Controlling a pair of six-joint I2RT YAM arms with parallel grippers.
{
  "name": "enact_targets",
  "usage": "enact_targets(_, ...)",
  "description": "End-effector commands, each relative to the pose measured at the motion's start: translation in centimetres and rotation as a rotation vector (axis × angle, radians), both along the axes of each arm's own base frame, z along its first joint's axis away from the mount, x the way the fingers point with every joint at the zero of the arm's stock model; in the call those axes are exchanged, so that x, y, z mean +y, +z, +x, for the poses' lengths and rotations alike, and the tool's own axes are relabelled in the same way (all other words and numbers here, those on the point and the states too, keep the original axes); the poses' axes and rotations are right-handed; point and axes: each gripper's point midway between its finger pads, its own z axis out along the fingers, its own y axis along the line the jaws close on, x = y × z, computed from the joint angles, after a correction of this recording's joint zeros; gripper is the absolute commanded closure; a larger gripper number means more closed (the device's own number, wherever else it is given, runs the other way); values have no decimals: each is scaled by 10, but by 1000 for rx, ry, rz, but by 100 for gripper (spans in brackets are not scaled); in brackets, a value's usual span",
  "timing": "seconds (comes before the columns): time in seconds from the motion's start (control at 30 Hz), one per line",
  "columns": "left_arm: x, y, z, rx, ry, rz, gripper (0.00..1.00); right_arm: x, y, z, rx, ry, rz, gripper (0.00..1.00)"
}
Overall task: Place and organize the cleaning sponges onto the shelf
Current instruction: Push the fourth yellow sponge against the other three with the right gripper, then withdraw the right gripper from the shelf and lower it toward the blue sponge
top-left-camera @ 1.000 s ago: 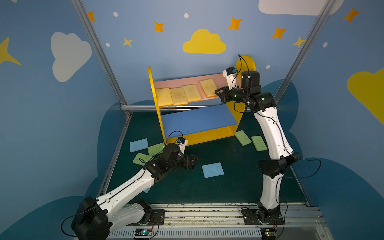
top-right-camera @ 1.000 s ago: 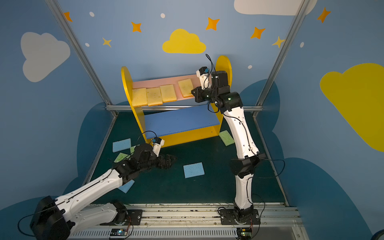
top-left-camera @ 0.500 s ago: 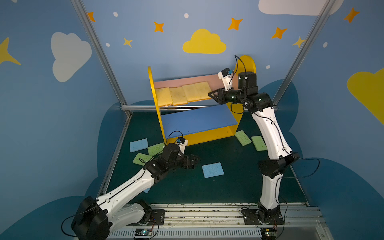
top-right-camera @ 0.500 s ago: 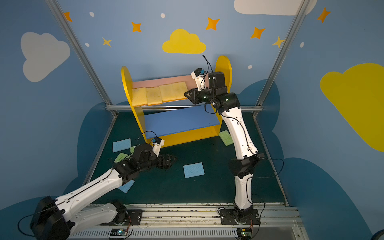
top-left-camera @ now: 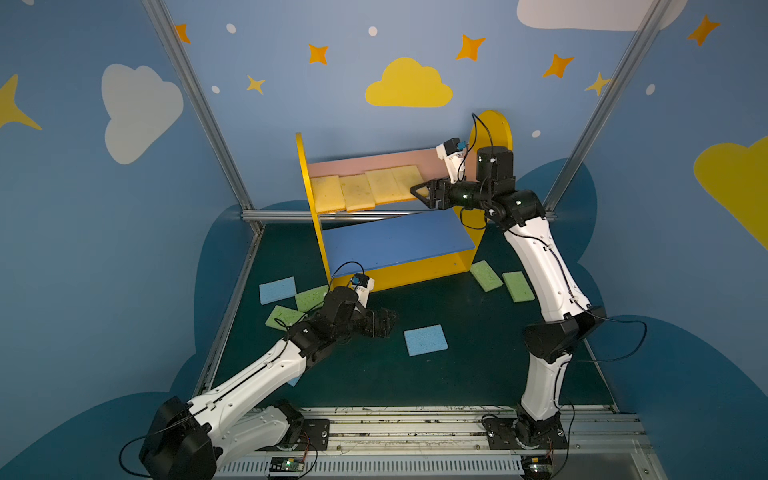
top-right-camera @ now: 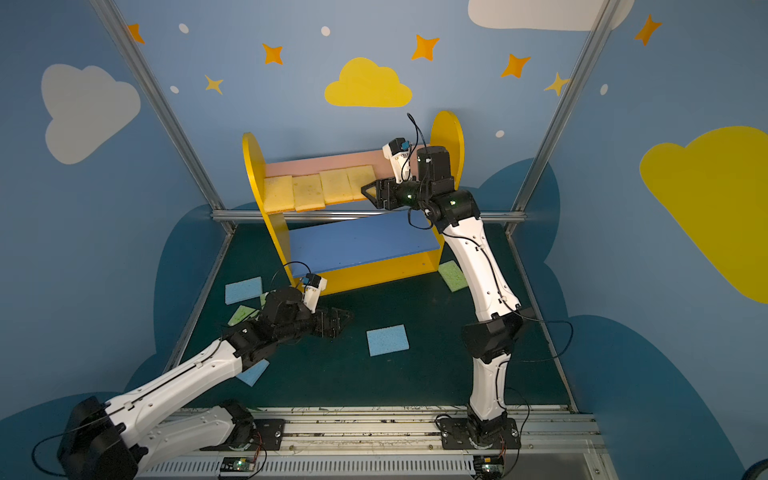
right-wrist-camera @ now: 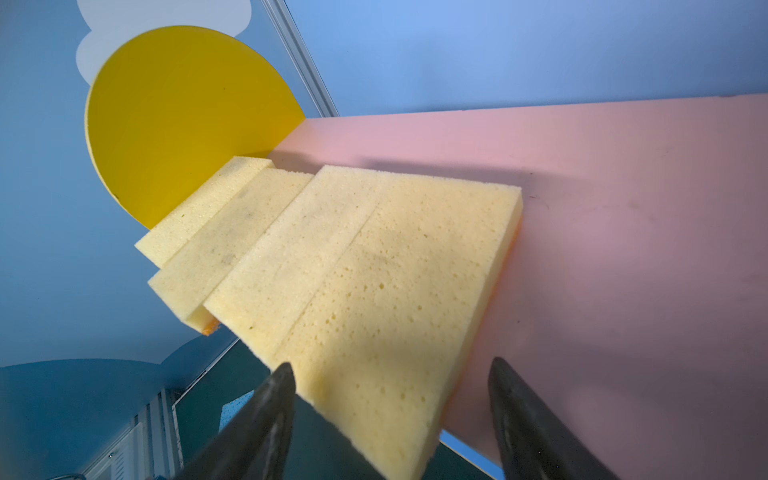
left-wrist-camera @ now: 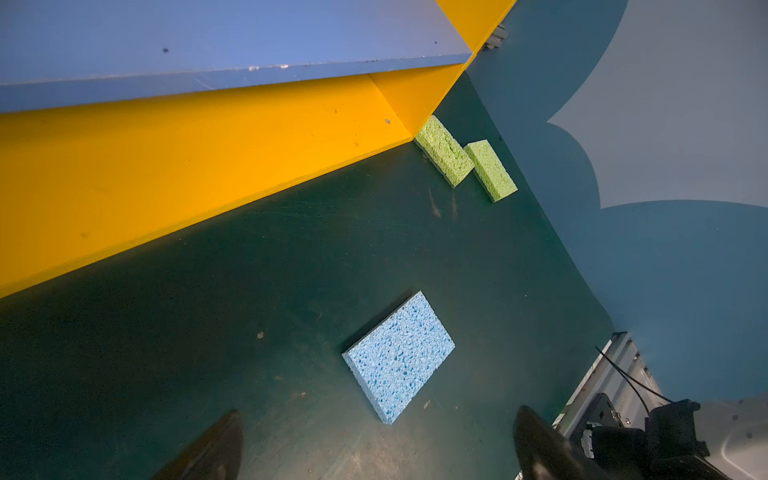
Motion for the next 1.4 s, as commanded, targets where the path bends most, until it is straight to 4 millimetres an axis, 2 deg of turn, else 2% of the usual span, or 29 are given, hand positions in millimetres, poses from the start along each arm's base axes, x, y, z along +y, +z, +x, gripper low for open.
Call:
enact_targets(0.0, 9, 0, -2, -6, 20, 25, 0, -14, 33, -17, -66, -8, 37, 21)
enact_targets(0.13, 16, 1, -3, -10, 42, 33, 0, -26, 42, -26, -94, -29, 40, 18)
enact_targets(0.27, 19, -3, -6, -1, 43, 39, 0, -47, 46, -40, -79, -97, 43, 18)
enact_targets(0.43, 17, -20, -12, 35, 25, 33, 2, -75, 18, -65, 8, -194, 83, 19)
enact_targets(0.53, 14, -37, -16, 76, 5, 37, 10, -92, -6, -80, 67, -229, 139, 26)
enact_targets(0.6, 10, -49, -20, 107, -10, 27, 17, -100, -26, -90, 118, -224, 176, 31)
enact_targets(0.7, 0, -65, -27, 136, -26, 10, 25, -98, -66, -106, 211, -178, 207, 40)
enact_targets(0.83, -21, -83, -36, 137, -55, 14, 27, -101, -140, -116, 359, -197, 168, 46)
enact_targets(0.93, -36, -99, -40, 156, -82, 23, 31, -104, -203, -121, 499, -207, 135, 46)
enact_targets(1.03, -49, -117, -44, 183, -103, 30, 38, -113, -246, -123, 589, -243, 118, 35)
enact_targets(1.1, -59, -123, -46, 185, -118, 30, 41, -118, -266, -124, 642, -272, 109, 30)
enact_targets(1.2, -72, -130, -48, 186, -135, 50, 44, -123, -292, -127, 721, -298, 73, 33)
enact_targets(1.37, -88, -141, -52, 215, -167, 66, 50, -123, -332, -127, 888, -315, -7, 60)
